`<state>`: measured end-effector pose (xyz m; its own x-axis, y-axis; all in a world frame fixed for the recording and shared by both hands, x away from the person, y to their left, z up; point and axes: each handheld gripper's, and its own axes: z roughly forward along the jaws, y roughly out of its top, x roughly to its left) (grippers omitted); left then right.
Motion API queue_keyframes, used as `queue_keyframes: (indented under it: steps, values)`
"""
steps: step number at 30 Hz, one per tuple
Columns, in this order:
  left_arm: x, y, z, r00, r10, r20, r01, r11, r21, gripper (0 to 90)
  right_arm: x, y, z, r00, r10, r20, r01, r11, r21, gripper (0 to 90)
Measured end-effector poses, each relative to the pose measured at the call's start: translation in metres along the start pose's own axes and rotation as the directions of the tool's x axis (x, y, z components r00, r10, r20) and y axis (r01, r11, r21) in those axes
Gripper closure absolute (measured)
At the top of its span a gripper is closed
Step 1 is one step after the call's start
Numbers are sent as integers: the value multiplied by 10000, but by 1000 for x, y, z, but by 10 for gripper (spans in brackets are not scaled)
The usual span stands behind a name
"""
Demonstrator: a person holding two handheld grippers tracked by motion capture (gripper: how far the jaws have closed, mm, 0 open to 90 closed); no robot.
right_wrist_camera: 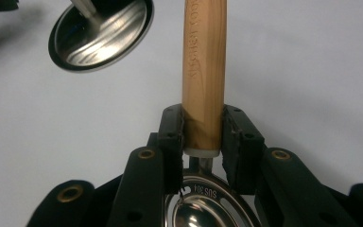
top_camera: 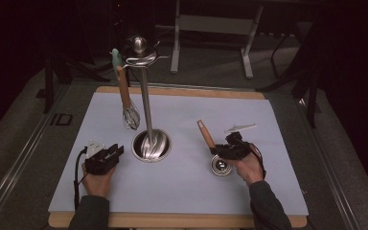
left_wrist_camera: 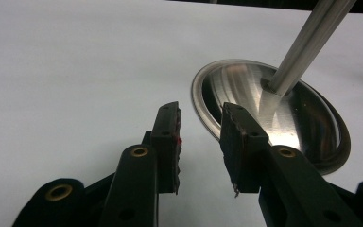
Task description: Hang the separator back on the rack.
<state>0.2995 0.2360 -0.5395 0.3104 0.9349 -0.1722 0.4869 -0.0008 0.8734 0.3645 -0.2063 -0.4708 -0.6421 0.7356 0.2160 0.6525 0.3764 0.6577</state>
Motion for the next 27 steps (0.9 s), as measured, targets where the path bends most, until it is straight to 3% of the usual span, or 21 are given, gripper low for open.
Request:
queue_keyframes:
  steps: [6,27]
  values:
    - [0,0,0,10000,7,-1,-7,10000,-1,684,5,4,-2,9986,-501,-196,496,9984,-254,711]
    - [0,0,0,10000,-16,1,16,10000,-15,683,17,21,-10,9909,-1341,-77,1321,9835,-1233,711]
